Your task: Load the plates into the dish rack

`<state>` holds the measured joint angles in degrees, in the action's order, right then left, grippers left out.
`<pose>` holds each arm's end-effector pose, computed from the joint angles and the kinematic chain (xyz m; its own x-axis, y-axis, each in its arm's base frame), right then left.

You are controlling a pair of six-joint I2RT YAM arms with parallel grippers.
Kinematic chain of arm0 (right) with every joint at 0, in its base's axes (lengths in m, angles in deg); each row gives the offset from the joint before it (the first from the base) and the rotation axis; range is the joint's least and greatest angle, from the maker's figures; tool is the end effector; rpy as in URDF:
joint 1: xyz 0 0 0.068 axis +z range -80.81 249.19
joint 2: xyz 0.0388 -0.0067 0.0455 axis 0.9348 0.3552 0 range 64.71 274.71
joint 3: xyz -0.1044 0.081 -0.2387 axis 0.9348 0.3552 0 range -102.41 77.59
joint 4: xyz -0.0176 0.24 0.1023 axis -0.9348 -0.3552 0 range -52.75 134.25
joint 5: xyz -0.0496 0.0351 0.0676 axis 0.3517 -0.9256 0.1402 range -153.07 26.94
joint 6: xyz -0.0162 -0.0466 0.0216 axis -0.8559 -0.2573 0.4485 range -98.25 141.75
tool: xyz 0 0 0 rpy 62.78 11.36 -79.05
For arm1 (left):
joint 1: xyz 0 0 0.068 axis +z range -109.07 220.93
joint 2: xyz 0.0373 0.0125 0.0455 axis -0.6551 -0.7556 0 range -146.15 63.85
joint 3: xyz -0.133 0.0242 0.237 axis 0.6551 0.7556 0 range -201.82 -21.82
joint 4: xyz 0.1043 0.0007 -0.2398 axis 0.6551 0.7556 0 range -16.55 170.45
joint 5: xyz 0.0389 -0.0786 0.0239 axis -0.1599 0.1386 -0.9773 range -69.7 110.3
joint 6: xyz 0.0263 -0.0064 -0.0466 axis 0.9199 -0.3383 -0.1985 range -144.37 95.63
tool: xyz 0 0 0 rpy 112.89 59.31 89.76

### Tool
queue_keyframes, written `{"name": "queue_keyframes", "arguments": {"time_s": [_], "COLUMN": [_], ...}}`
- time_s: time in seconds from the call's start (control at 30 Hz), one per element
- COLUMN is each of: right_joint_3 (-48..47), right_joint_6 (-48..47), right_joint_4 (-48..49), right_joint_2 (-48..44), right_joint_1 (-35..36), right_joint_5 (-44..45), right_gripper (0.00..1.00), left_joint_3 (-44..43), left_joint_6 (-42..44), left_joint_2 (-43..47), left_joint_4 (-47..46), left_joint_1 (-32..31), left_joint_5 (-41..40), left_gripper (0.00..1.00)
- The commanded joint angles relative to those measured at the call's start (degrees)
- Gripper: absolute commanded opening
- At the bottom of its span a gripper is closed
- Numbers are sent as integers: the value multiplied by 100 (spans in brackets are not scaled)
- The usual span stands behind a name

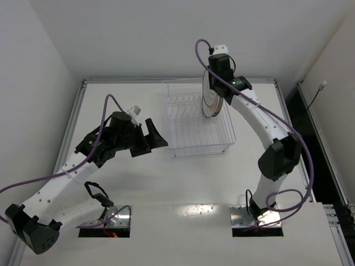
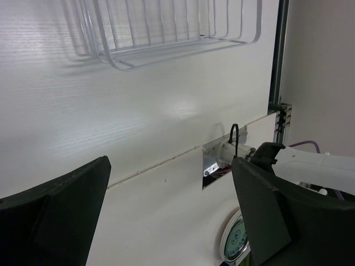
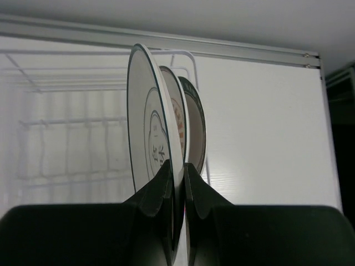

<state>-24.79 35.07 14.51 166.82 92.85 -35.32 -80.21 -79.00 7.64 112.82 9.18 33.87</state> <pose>0.3840 0.1501 0.3810 -0.4347 0.0322 -0.9000 0.1196 0.9926 -0.0223 0.1676 -0.1135 0.3366 -0.8442 -0.4098 -0.3456 -0.0310 0.6809 -0.7317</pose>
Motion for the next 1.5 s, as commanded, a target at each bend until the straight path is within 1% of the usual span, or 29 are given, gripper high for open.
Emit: {"name": "queue_keyframes", "arguments": {"time_s": [0.0, 0.03, 0.17, 0.33, 0.47, 0.6, 0.63, 0.7, 0.77, 0.87, 1.07, 1.17, 1.3, 1.47], "right_joint_3": [-326, -326, -396, -387, -449, -265, -20, 183, 307, 307, 193, 325, 211, 211], "right_joint_6": [-576, -576, -691, -691, -568, -462, -462, -462, -602, -726, -656, -586, -532, -480], "right_joint_4": [407, 468, 574, 820, 873, 960, 1178, 1391, 1619, 1673, 1673, 1734, 1629, 1576], "right_joint_2": [291, 353, 661, 1082, 1267, 1137, 893, 654, 408, 302, 416, 486, 854, 1083], "right_joint_1": [173, 174, 174, 121, 121, 174, 244, 297, 350, 411, 411, 411, 411, 411], "right_joint_5": [1338, 1452, 1453, 988, 987, 1284, 1373, 1575, 1654, 1655, 1348, 1207, 1145, 943], "right_gripper": [0, 0, 0, 0, 0, 0, 0, 0, 0, 0, 0, 0, 0, 0], "left_joint_3": [-225, -225, -225, -225, -173, -173, -173, -173, -173, -120, -172, -173, -173, -173], "left_joint_6": [172, 224, 225, 225, 225, 225, 225, 225, 225, 225, 225, 225, 277, 278], "left_joint_2": [13, 13, -40, -40, -40, -40, -40, -40, -40, -40, -92, -92, -92, -92], "left_joint_4": [149, 202, 255, 255, 308, 308, 308, 308, 308, 247, 246, 246, 308, 421], "left_joint_1": [99, 151, 204, 257, 257, 309, 309, 309, 309, 309, 309, 309, 362, 415], "left_joint_5": [-20, -20, -20, 32, 32, 32, 32, 32, 32, 85, 147, 147, 147, 147], "left_gripper": [89, 89, 90, 90, 90, 90, 90, 90, 90, 90, 90, 90, 90, 90]}}
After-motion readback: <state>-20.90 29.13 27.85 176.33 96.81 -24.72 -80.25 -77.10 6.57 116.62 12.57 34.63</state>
